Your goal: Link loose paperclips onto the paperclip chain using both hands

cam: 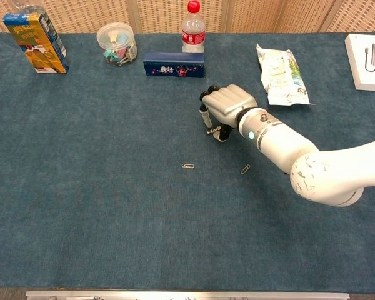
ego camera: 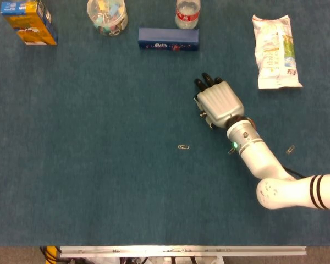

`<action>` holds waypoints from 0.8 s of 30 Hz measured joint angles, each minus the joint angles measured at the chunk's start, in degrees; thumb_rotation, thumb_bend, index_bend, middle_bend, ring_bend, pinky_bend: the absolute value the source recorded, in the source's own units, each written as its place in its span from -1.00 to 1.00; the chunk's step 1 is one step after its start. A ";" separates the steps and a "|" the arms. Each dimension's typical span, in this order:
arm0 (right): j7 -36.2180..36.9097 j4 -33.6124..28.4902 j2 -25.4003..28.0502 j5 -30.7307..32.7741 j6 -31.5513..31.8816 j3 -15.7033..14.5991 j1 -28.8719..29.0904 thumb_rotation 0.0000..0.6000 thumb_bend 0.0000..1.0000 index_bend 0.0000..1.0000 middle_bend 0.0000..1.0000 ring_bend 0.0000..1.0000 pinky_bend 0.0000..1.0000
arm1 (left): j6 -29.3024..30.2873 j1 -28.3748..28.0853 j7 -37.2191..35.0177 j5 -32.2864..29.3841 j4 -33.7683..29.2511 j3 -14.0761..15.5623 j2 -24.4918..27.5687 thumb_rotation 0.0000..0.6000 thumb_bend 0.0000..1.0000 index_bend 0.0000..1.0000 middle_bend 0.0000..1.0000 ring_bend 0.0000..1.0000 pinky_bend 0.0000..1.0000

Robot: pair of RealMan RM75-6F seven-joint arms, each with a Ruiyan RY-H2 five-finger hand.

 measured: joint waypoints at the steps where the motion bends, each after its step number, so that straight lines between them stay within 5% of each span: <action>1: -0.04 0.08 -0.06 0.04 -0.03 0.02 0.01 1.00 -0.45 0.01 -0.73 -0.90 -0.57 | 0.00 0.03 -0.03 0.01 0.04 0.01 -0.01 1.00 -0.46 -0.30 -0.80 -0.90 -0.98; 24: -0.92 2.92 -1.94 0.98 -1.22 0.39 0.44 1.00 -0.43 0.03 -0.73 -0.90 -0.57 | -0.20 0.43 -1.12 0.11 1.32 0.16 -0.60 1.00 -0.46 -0.30 -0.80 -0.90 -0.98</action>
